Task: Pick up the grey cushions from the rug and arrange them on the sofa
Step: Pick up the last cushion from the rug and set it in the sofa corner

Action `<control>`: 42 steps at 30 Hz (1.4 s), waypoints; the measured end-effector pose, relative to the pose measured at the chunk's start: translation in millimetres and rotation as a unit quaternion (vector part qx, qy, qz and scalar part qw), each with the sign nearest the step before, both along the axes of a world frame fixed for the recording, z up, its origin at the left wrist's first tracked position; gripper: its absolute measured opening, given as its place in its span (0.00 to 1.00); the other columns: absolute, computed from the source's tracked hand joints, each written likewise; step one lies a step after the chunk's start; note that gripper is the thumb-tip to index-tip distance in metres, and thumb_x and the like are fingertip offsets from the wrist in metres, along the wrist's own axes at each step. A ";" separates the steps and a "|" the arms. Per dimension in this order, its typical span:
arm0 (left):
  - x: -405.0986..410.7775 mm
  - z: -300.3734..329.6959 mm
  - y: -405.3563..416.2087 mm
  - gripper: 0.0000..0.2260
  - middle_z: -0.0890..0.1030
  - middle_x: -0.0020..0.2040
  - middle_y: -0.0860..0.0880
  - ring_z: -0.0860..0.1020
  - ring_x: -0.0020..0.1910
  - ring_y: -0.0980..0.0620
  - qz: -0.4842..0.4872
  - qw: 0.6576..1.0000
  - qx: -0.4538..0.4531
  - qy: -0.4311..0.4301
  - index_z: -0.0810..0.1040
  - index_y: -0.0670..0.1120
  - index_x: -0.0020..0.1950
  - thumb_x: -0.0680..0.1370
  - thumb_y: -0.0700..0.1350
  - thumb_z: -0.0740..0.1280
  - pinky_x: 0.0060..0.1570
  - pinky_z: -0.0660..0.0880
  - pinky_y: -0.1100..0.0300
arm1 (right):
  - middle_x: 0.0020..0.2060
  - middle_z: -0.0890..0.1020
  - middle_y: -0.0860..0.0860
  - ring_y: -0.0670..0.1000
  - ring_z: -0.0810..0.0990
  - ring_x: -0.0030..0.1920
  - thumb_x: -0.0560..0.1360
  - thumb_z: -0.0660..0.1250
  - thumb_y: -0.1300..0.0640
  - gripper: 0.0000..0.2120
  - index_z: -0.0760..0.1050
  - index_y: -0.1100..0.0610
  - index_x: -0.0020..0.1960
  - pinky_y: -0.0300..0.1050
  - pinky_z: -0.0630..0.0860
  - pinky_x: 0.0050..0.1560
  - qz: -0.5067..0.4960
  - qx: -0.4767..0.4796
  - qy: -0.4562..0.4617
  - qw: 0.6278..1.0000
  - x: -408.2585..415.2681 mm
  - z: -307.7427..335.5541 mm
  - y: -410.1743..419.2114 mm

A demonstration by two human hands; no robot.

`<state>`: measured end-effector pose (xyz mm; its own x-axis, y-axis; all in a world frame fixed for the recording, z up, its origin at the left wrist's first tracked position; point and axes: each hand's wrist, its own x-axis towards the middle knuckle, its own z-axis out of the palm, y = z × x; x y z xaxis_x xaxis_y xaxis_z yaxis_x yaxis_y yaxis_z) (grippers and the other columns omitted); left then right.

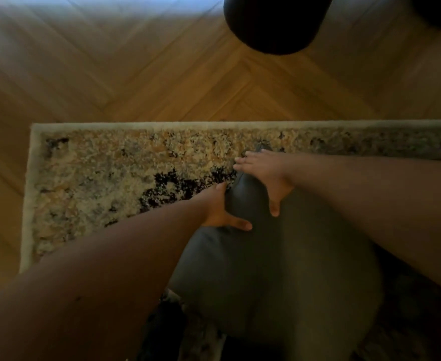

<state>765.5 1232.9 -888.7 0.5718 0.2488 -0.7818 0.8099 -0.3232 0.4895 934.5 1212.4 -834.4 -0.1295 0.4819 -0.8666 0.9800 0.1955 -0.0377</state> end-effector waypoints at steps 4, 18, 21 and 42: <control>-2.3 -26.6 -14.4 0.58 0.66 0.74 0.44 0.68 0.69 0.43 0.049 0.996 -0.064 0.039 0.52 0.45 0.78 0.58 0.70 0.75 0.65 0.70 0.50 | 0.79 0.46 0.53 0.57 0.38 0.77 0.55 0.81 0.37 0.65 0.47 0.56 0.79 0.60 0.38 0.75 0.073 -0.034 -0.035 0.996 -10.6 -22.1 3.7; 5.1 36.7 -50.3 0.48 0.75 0.63 0.46 0.74 0.61 0.45 0.106 0.987 -0.094 0.073 0.69 0.46 0.69 0.55 0.65 0.80 0.56 0.73 0.54 | 0.59 0.75 0.52 0.54 0.67 0.59 0.51 0.75 0.26 0.49 0.77 0.57 0.61 0.50 0.57 0.71 0.156 -0.031 -0.024 0.987 -10.9 48.2 -23.2; -0.1 70.5 -63.8 0.45 0.77 0.59 0.47 0.76 0.58 0.46 0.090 0.993 -0.054 0.056 0.72 0.46 0.65 0.55 0.64 0.80 0.54 0.75 0.54 | 0.61 0.73 0.52 0.56 0.66 0.64 0.52 0.75 0.27 0.50 0.76 0.55 0.65 0.54 0.51 0.75 0.158 0.007 -0.019 0.987 -12.1 81.9 -40.8; 21.9 491.3 4.6 0.34 0.80 0.50 0.50 0.77 0.45 0.50 -0.099 0.961 0.248 -0.072 0.76 0.49 0.58 0.57 0.62 0.80 0.44 0.75 0.54 | 0.58 0.74 0.51 0.55 0.69 0.60 0.55 0.76 0.31 0.44 0.69 0.52 0.63 0.54 0.60 0.65 -0.172 0.305 -0.038 0.936 -3.2 450.4 -100.9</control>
<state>787.4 1237.5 -397.4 0.7394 0.4455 -0.5048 0.6443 -0.6860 0.3382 931.3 1111.5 -384.0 0.1745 0.8922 -0.4166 0.9843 -0.1691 0.0500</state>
